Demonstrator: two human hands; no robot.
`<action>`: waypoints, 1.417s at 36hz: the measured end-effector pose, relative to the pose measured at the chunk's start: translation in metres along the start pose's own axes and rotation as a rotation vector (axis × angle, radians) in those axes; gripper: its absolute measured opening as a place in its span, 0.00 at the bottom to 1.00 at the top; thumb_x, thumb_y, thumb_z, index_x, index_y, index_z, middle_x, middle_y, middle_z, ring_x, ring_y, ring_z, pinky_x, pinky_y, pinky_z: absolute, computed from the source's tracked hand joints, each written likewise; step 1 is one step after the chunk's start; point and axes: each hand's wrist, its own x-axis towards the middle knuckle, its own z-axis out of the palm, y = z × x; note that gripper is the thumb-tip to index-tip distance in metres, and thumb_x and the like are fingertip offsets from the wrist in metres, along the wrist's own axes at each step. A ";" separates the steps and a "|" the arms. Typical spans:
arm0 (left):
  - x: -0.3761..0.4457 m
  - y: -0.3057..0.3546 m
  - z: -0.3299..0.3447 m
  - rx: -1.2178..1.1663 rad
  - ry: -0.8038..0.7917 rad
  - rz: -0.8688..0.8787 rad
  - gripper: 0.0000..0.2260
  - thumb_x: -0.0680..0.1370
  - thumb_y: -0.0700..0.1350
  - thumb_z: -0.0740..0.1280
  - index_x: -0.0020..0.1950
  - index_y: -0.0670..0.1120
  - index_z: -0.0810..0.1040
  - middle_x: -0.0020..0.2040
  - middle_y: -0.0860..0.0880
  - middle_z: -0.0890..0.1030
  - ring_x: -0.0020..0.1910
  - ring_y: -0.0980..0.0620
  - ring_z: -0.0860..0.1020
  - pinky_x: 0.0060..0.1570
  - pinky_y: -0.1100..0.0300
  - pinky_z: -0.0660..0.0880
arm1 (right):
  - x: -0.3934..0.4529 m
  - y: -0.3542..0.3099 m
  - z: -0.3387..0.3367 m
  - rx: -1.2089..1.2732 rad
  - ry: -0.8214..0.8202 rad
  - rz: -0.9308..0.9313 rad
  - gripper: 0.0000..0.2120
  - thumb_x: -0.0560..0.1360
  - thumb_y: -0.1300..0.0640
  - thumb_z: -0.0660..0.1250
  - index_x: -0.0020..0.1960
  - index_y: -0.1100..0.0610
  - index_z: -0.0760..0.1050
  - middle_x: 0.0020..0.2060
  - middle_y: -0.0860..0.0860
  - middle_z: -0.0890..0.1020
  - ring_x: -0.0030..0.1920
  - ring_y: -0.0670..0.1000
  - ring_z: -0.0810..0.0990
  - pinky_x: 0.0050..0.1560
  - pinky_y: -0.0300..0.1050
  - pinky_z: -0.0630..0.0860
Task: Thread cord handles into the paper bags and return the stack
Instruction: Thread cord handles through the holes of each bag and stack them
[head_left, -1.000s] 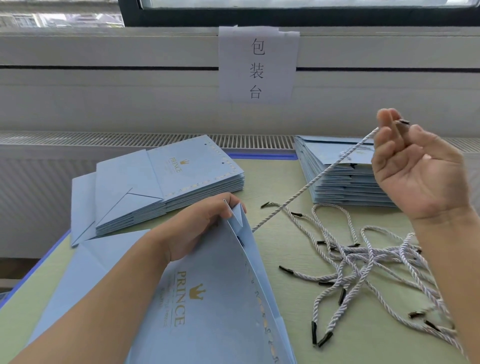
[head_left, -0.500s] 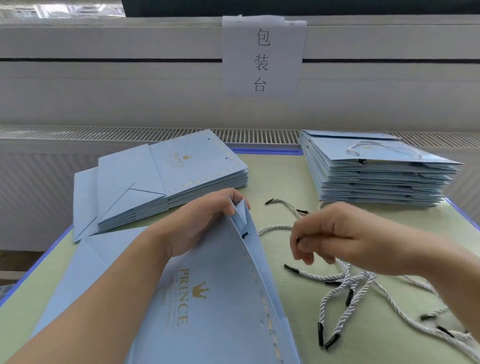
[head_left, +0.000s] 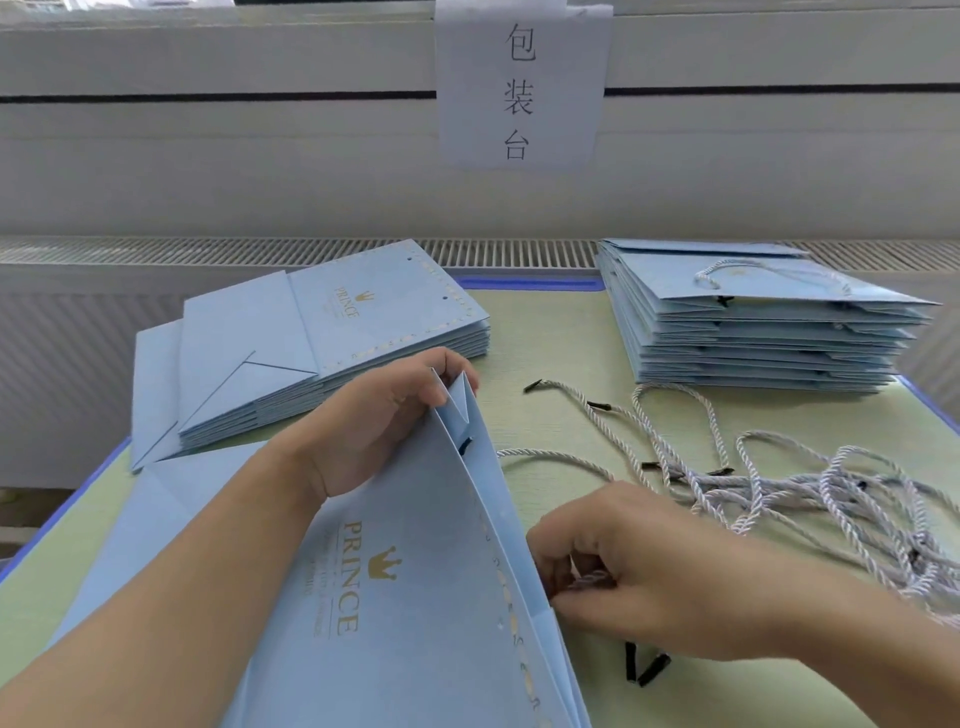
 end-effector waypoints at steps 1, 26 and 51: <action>0.000 0.000 0.000 -0.008 0.002 -0.001 0.12 0.62 0.42 0.62 0.43 0.46 0.76 0.38 0.45 0.74 0.36 0.47 0.72 0.37 0.55 0.69 | 0.000 0.000 0.002 0.024 -0.001 0.002 0.04 0.73 0.61 0.65 0.43 0.55 0.78 0.33 0.47 0.77 0.33 0.44 0.72 0.35 0.34 0.67; 0.001 0.001 -0.001 0.005 0.010 0.011 0.14 0.59 0.42 0.63 0.44 0.45 0.75 0.39 0.45 0.74 0.37 0.47 0.72 0.40 0.54 0.68 | 0.001 -0.004 0.016 0.649 0.034 0.087 0.11 0.72 0.66 0.67 0.36 0.52 0.73 0.32 0.53 0.74 0.32 0.50 0.67 0.35 0.44 0.63; 0.003 0.001 0.000 0.024 0.033 0.002 0.14 0.62 0.39 0.59 0.46 0.43 0.73 0.39 0.44 0.72 0.34 0.48 0.72 0.44 0.52 0.68 | -0.007 -0.016 0.018 0.564 0.160 0.141 0.23 0.66 0.45 0.63 0.60 0.36 0.63 0.25 0.44 0.77 0.28 0.43 0.71 0.32 0.31 0.66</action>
